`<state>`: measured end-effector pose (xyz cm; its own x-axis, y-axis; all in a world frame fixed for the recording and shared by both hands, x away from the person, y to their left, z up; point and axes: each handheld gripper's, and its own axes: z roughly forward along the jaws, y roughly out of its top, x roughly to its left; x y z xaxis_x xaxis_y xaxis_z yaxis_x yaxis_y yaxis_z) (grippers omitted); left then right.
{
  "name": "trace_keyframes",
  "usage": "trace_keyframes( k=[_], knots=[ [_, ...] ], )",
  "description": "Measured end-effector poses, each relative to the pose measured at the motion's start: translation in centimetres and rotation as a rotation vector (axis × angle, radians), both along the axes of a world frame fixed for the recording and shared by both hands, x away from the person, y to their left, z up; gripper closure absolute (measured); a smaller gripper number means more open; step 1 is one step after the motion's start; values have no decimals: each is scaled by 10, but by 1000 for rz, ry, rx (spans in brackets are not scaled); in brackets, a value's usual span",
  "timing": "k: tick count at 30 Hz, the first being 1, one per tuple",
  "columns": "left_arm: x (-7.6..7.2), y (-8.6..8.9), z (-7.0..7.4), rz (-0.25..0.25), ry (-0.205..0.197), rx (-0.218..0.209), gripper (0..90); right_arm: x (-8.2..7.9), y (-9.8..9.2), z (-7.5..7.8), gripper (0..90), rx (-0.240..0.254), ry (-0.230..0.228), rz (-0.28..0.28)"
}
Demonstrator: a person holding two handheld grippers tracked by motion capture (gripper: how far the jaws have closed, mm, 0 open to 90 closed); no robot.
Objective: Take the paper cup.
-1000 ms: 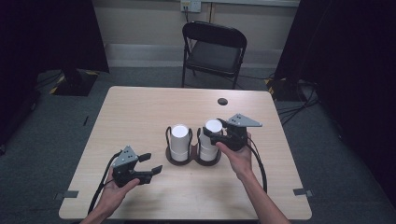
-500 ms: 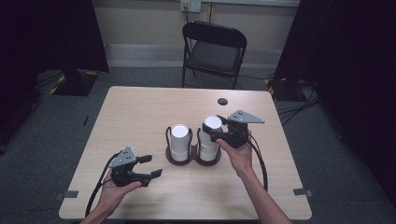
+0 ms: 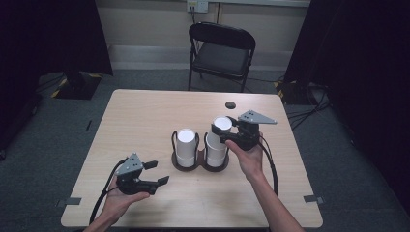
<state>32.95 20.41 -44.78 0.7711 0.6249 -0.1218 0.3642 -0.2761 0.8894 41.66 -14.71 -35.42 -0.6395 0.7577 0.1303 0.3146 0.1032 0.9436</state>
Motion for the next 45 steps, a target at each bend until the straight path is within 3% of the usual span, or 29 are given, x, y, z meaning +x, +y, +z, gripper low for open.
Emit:
trace_keyframes(
  k=[7, 13, 15, 20, 23, 30, 32, 35, 37, 40, 45],
  knots=[
    [1, -8, 3, -4, 10, -28, 293, 1, 0, 3, 343, 19, 4, 3],
    [-5, -9, 4, -14, 5, -24, 288, -2, -2, 8, 343, 38, -3, -3],
    [-5, -9, 6, -36, 8, -24, 331, -4, -4, 9, 343, 44, -3, -5],
    [-2, -15, 8, -52, 14, -34, 329, -9, -10, 14, 344, 57, -4, -10],
    [1, -21, 9, -35, 2, -47, 346, -13, -14, 16, 345, 59, -4, -8],
    [10, -42, 18, -73, -28, -59, 368, -23, -24, 21, 346, 73, -14, -8],
    [13, -47, 21, -85, -25, -86, 356, -29, -27, 22, 346, 77, -14, -11],
    [12, -54, 22, -78, -59, -113, 388, -34, -31, 22, 346, 91, 6, -17],
    [12, -58, 21, -89, -48, -141, 388, -39, -32, 21, 346, 83, 12, -16],
    [12, -65, 20, -98, -56, -145, 388, -45, -34, 18, 346, 89, 16, -17],
    [14, -70, 23, -114, -68, -106, 388, -56, -39, 11, 347, 123, 37, -3]
  ],
)
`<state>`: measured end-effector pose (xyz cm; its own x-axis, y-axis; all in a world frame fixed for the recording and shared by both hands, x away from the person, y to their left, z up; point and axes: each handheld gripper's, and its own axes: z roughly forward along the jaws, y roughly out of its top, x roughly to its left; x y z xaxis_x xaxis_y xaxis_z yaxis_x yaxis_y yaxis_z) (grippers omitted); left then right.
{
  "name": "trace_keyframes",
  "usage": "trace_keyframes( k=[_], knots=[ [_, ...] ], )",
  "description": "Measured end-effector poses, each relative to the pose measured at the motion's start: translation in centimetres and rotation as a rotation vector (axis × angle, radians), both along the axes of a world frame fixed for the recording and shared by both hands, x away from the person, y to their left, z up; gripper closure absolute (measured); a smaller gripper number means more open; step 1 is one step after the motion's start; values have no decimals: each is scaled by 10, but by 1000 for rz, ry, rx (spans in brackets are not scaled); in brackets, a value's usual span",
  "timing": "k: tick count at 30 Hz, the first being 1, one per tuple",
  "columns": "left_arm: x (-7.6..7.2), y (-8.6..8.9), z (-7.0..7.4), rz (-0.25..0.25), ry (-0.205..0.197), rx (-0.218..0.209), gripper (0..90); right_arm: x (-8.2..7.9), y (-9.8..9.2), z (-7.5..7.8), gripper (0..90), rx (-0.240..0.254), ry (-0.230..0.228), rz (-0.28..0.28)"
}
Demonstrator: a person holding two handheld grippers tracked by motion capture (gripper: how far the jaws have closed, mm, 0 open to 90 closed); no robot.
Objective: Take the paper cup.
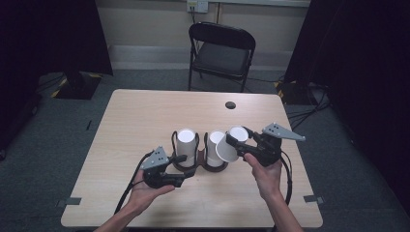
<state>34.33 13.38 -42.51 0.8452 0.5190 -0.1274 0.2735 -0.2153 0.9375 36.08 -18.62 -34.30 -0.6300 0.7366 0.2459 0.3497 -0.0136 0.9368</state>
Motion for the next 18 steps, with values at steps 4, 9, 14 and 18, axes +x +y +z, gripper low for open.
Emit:
trace_keyframes(
  k=[4, 9, 14, 18],
  knots=[
    [0, 2, -1, -7, 17, -13, 394, -5, -1, -9, 348, 26, 33, 9],
    [-1, 1, -4, -32, 15, -18, 402, -9, -1, -21, 348, 78, 55, 33],
    [-3, -2, -6, -34, -26, -26, 423, -14, 3, -27, 349, 108, 46, 48],
    [-4, -2, -10, -42, -29, -72, 448, -15, 7, -30, 350, 141, 67, 70]
  ],
)
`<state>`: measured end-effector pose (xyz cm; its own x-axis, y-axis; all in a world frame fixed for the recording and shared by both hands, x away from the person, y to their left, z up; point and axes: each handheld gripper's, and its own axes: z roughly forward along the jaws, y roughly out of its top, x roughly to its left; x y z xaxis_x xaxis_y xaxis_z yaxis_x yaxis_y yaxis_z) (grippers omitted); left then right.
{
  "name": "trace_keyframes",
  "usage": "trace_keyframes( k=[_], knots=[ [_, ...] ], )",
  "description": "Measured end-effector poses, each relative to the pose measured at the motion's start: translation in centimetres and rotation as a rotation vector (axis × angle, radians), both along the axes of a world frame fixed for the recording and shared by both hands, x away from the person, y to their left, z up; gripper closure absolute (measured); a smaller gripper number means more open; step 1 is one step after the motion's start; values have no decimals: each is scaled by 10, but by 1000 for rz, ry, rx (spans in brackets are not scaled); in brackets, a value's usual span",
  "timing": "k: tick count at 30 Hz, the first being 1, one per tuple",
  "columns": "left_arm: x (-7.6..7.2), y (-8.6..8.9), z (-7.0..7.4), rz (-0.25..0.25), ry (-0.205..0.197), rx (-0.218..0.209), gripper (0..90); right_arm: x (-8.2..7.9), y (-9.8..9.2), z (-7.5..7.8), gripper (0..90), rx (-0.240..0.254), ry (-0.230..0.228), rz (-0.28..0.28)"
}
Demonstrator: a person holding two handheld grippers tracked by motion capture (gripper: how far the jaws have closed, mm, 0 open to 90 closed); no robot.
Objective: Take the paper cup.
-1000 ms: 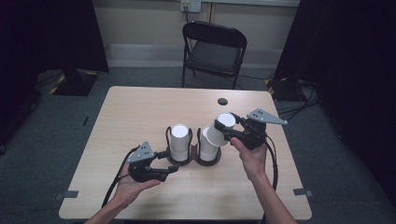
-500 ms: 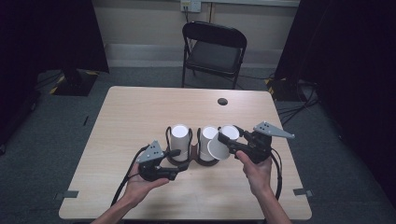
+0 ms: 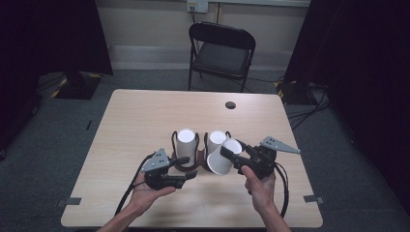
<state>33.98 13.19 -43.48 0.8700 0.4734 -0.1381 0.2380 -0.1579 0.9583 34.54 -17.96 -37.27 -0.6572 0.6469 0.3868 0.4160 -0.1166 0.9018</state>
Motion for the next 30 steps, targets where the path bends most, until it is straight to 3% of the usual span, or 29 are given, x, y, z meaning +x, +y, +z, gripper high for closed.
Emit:
trace_keyframes(
  k=[4, 9, 14, 19, 21, 24, 29, 30],
  knots=[
    [-3, -4, -3, -3, -42, -10, 473, 1, 0, -2, 350, 78, 57, 35],
    [-3, -14, -6, -6, -72, -45, 546, 1, 4, -3, 350, 116, 91, 67],
    [-3, -26, -9, -13, -88, -54, 576, 2, 10, -3, 350, 167, 119, 95],
    [2, -29, -12, 9, -64, -81, 585, 1, 15, -2, 350, 171, 123, 111],
    [2, -29, -12, 20, -83, -71, 584, 0, 15, -1, 350, 179, 129, 120],
    [2, -26, -11, 44, -97, -84, 583, -1, 18, 0, 350, 154, 116, 122],
    [-4, -30, -8, 61, -164, -49, 567, -1, 25, -4, 350, 158, 136, 140],
    [-4, -31, -8, 55, -162, -51, 559, -1, 27, -5, 350, 158, 143, 147]
  ],
)
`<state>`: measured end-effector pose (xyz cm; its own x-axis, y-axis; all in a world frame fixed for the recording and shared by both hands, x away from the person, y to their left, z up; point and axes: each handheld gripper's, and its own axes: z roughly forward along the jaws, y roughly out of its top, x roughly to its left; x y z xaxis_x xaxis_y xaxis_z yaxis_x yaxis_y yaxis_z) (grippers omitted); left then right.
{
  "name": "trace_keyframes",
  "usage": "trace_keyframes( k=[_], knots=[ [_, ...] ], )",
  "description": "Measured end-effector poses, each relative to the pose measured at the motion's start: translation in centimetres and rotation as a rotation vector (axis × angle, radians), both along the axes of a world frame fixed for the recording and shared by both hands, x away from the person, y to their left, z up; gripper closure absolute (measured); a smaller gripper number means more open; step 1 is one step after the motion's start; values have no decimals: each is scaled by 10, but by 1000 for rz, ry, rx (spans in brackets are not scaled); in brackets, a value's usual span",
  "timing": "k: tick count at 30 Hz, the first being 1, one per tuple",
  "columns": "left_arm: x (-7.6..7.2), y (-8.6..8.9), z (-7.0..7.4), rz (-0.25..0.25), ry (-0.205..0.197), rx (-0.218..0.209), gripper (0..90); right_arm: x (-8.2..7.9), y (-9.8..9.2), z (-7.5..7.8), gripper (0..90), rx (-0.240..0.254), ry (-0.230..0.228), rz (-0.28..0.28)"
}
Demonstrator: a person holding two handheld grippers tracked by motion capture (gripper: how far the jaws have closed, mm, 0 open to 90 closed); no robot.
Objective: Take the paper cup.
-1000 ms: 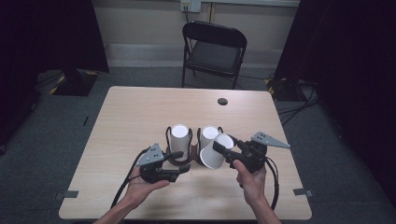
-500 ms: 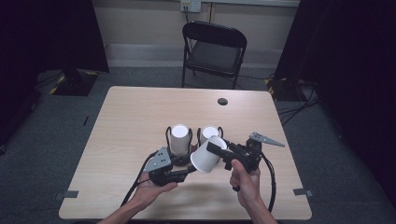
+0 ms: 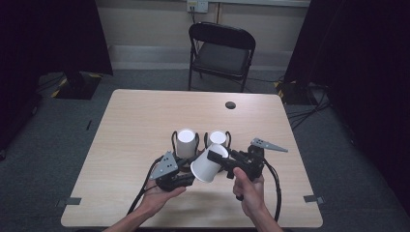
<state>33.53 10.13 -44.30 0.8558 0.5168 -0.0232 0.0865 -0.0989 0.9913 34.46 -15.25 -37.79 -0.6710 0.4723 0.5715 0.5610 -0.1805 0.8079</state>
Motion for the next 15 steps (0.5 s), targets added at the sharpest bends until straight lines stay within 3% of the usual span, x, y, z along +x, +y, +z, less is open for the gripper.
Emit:
trace_keyframes(
  k=[6, 7, 10, 15],
  knots=[
    [-4, 1, 2, 16, -11, -11, 550, 2, 7, -2, 347, 17, 28, 32],
    [-5, 2, 3, 34, -31, -8, 585, 3, 6, -3, 345, 24, 35, 36],
    [-4, 4, 6, 44, -34, -10, 675, 4, 2, -7, 341, 66, 67, 38],
    [-1, 9, 5, 32, -11, -12, 761, 3, 1, -10, 335, 59, 86, 47]
  ],
)
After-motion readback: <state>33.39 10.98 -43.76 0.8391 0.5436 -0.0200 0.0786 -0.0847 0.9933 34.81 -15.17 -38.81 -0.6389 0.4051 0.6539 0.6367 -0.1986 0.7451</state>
